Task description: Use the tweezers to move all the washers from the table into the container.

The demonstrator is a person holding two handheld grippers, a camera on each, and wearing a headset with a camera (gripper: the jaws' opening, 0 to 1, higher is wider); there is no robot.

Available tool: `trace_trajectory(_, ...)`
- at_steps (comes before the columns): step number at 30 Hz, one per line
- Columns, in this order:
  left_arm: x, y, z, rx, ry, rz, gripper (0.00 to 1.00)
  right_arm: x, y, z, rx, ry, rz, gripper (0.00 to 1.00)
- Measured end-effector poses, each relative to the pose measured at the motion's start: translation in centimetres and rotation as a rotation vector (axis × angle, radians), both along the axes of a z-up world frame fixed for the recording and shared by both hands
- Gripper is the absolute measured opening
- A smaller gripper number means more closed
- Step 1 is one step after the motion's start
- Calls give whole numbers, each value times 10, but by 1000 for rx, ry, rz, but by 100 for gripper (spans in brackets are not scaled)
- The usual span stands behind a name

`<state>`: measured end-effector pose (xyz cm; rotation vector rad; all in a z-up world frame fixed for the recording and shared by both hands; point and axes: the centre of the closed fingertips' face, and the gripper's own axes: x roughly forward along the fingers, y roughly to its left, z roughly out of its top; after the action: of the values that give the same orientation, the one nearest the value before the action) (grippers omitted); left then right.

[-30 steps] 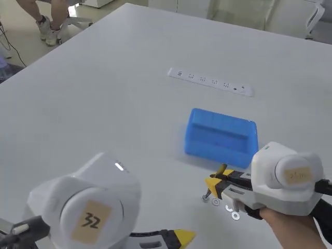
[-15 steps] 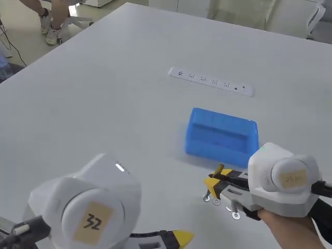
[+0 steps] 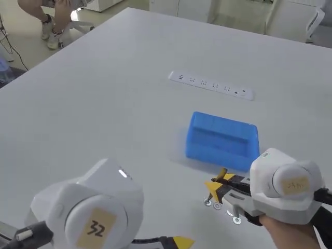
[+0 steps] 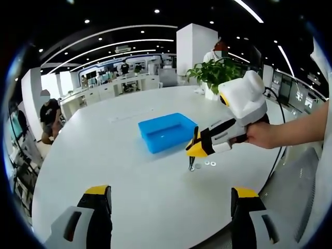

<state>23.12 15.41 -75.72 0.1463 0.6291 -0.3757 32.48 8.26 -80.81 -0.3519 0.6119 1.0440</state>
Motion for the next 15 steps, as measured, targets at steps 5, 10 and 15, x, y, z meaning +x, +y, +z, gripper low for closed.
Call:
trace_trajectory(5, -2, 0, -2, 14, 8, -5, 98, 4, 2, 16, 57, 13, -20, 3)
trace_trajectory(10, -3, -1, -6, 12, 18, -6, 99, 12, 3, 31, 116, 22, -48, 3)
trace_trajectory(15, -2, -2, -6, 7, 17, -6, 99, 17, 5, 43, 131, 3, -49, 3)
